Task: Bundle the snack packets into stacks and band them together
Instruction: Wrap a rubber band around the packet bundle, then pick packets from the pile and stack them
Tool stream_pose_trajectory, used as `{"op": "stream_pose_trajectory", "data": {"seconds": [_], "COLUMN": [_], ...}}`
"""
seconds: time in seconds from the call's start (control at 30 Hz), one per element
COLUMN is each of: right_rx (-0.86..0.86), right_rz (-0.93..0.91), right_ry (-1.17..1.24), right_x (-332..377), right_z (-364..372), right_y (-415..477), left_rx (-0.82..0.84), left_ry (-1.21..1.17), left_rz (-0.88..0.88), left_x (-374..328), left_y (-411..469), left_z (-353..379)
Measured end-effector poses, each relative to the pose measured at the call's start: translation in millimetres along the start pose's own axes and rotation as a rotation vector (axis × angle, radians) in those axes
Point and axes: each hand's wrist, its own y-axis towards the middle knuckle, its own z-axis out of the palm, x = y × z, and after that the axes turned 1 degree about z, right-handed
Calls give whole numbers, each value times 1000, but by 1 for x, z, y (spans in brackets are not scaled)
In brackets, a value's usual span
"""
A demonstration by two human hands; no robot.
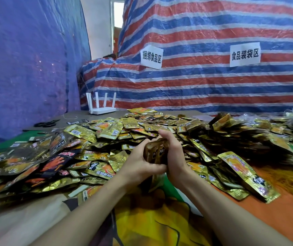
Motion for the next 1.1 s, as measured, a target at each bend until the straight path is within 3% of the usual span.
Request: {"op": "stream_pose_trajectory", "data": {"seconds": [0.2, 0.43, 0.63, 0.8, 1.0, 1.1], "right_rx": [93, -167, -328, -490, -273, -232], "right_rz": [-32, -124, -213, 30, 273, 280], "right_ry": [102, -176, -899, -1501, -1845, -1946], "right_x": [0, 12, 49, 101, 111, 102], "right_z": [-4, -7, -77, -173, -237, -247], "right_y": [1, -7, -32, -59, -76, -75], "left_rx": [-22, -131, -106, -49, -51, -63], "left_ry": [-107, -171, -67, -26, -34, -47], "left_rz": [-28, -64, -32, -9, -22, -35], "left_x": [2, -6, -4, -6, -9, -8], "left_y": [-2, -6, -9, -13, -14, -13], "left_z": [6, 10, 8, 10, 10, 9]}}
